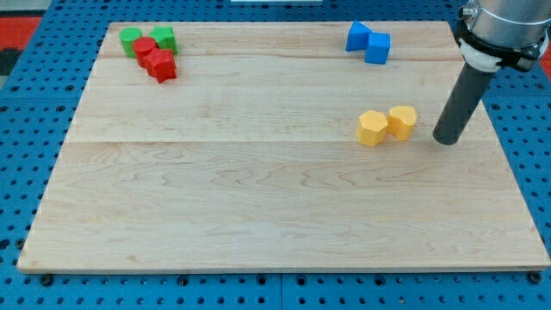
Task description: Move the yellow blocks to the blue blocks
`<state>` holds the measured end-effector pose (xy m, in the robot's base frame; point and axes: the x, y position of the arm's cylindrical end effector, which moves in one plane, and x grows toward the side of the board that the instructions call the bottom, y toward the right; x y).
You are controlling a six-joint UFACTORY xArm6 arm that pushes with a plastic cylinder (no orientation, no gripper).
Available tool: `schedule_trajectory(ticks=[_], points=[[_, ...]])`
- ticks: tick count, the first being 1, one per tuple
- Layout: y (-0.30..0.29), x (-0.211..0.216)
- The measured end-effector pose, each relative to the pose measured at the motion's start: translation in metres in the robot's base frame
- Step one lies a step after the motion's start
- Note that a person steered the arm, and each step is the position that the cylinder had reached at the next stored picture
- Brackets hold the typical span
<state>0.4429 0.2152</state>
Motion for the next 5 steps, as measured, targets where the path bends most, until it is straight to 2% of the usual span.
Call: schedule_trajectory(ticks=[1, 2, 3, 4, 5], points=[[-0.034, -0.046], [0.012, -0.014], [-0.042, 0.034], [-0.108, 0.035], [-0.1, -0.005]])
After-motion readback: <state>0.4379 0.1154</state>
